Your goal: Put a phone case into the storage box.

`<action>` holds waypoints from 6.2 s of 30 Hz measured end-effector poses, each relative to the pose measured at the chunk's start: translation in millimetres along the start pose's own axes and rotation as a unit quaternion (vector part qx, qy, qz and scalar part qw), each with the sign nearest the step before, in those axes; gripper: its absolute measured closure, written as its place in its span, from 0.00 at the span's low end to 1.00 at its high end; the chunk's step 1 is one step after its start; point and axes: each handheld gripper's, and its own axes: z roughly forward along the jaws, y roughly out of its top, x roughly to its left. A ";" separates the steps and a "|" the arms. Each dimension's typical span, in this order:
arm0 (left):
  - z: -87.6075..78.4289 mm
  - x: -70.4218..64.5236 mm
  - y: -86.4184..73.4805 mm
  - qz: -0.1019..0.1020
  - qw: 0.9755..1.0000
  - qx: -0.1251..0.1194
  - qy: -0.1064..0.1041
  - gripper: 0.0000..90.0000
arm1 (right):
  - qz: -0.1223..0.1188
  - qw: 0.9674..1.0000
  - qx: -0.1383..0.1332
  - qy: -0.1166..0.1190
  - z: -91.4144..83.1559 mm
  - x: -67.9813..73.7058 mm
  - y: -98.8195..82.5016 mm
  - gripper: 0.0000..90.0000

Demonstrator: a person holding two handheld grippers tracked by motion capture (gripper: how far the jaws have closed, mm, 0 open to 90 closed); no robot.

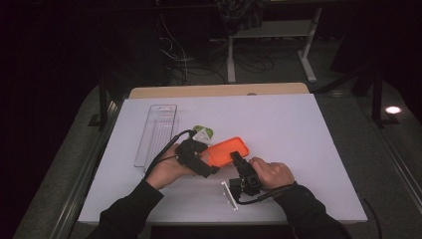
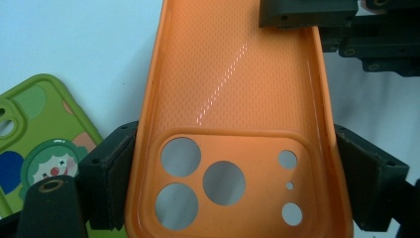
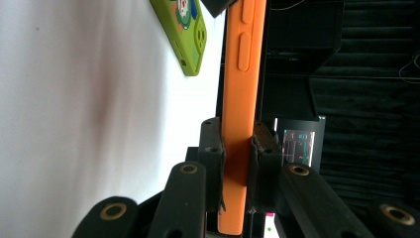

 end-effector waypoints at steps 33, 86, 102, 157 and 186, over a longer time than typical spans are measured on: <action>-14.1 11.1 -10.8 -0.009 0.999 -0.032 -0.026 0.00 | 0.060 0.998 0.025 0.018 1.6 -11.1 -16.9 0.87; -20.9 15.9 -10.8 -0.017 0.998 -0.058 -0.009 0.00 | 0.563 0.800 0.004 0.206 14.6 -47.8 -75.5 0.87; -28.2 23.7 -8.5 -0.048 0.994 -0.094 -0.001 0.00 | 0.648 0.723 -0.024 0.239 18.2 -46.0 -90.9 0.87; -13.4 32.8 20.2 -0.100 0.975 -0.196 -0.026 0.00 | 0.631 0.714 -0.071 0.296 28.3 -36.9 -34.7 0.87; -15.0 31.1 19.6 -0.104 0.970 -0.218 -0.026 0.18 | 0.616 0.718 -0.058 0.318 32.3 -29.2 -27.4 0.87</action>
